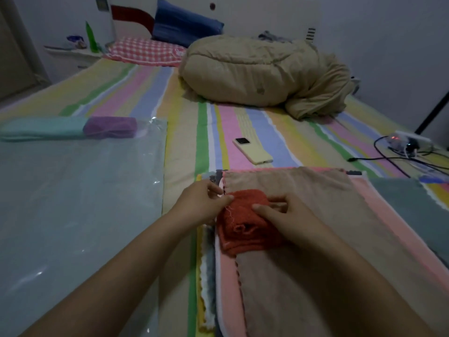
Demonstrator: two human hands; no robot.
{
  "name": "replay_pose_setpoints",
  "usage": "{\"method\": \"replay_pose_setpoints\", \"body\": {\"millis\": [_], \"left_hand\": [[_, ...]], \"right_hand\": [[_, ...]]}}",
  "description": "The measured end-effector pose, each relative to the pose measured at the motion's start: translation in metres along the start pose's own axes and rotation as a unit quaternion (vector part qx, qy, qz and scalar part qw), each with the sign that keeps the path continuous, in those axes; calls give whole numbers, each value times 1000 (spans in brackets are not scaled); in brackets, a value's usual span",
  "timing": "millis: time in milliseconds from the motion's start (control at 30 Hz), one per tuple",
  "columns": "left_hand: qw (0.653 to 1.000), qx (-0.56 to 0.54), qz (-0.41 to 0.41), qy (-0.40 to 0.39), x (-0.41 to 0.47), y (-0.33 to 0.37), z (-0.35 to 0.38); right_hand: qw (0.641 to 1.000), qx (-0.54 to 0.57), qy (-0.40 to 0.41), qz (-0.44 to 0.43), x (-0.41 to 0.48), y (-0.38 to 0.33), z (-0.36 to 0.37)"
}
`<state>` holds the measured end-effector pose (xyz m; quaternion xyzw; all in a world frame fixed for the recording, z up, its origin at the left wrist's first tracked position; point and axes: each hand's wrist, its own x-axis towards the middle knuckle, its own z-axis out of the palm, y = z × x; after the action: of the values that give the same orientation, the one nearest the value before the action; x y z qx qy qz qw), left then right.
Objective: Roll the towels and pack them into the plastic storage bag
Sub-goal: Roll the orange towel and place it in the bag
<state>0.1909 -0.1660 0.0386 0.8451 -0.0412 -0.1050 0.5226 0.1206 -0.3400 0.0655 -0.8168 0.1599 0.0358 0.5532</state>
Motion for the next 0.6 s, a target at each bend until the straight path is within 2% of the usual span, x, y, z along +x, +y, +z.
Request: {"method": "replay_pose_setpoints", "body": {"millis": [67,200,267,333,533,600], "left_hand": [[998,-7,-28,-60,-4,9,-1],[977,-111,-88,-158,-10,17,-13],[960,-133,-99,-226,-16,18,-28],[952,-124,-101,-260,-24,17,-47],[968,-107,-67,-215,-61,-9,-136],[982,-71,-64,-162,-76,-30,-169]], "right_hand": [[999,-19,-36,20,-3,-5,5],[1000,5,-10,20,-14,-11,18],[991,130,-10,40,-25,-18,29],[967,244,-38,53,-36,-27,45],[917,347,-190,54,-60,-49,121],[909,349,-223,52,-71,-53,158]]}}
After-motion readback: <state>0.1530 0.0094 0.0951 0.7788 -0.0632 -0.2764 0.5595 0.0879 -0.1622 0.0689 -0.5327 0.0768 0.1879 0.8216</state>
